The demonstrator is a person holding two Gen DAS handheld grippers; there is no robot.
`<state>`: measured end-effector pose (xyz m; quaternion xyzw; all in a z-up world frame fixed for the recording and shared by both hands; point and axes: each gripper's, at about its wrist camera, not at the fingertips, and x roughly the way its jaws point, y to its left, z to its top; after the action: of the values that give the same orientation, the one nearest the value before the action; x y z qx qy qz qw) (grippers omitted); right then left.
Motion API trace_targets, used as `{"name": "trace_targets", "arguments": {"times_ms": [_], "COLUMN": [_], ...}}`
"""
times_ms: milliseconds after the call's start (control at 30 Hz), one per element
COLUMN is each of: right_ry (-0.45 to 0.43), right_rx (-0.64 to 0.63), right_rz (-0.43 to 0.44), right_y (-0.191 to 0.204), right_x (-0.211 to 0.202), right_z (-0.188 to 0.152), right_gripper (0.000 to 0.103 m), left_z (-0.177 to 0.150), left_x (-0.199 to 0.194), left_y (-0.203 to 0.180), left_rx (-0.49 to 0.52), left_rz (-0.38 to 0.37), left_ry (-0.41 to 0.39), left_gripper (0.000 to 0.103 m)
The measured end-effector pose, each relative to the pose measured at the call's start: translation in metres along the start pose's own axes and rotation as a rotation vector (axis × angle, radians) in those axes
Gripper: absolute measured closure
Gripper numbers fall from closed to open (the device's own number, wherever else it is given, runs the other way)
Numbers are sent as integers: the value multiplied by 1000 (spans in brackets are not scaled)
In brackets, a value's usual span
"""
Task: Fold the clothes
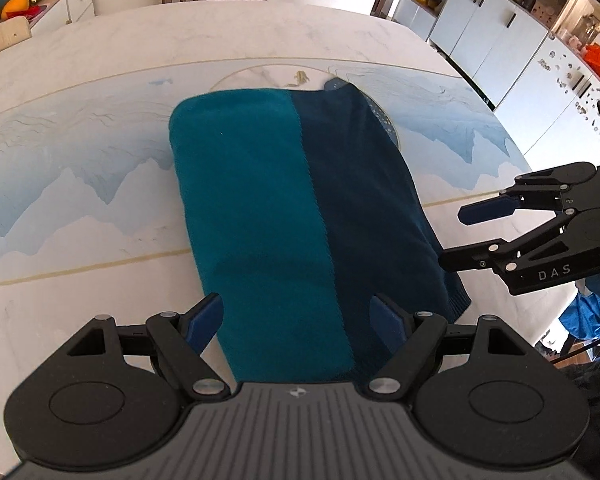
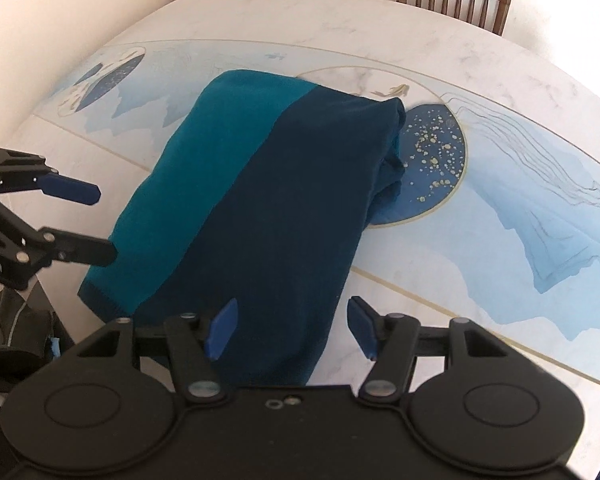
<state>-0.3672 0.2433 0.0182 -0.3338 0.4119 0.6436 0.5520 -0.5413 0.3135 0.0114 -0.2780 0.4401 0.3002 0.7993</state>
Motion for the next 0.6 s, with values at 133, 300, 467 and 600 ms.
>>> {"name": "trace_targets", "arguments": {"times_ms": [133, 300, 467, 600], "right_ry": [2, 12, 25, 15], "right_rx": [7, 13, 11, 26], "right_rz": [9, 20, 22, 14], "right_y": [-2, -5, -4, -7], "right_x": [0, 1, 1, 4], "right_z": [-2, -5, -8, -5], "right_gripper": [0, 0, 0, 0], "left_z": [-1, -2, -2, -2], "left_x": [2, 0, -1, 4], "left_y": [-5, -11, -13, -7], "left_rx": [-12, -16, -19, -39], "left_rz": [5, 5, 22, 44], "left_ry": [11, 25, 34, 36], "left_gripper": [23, 23, 23, 23]}}
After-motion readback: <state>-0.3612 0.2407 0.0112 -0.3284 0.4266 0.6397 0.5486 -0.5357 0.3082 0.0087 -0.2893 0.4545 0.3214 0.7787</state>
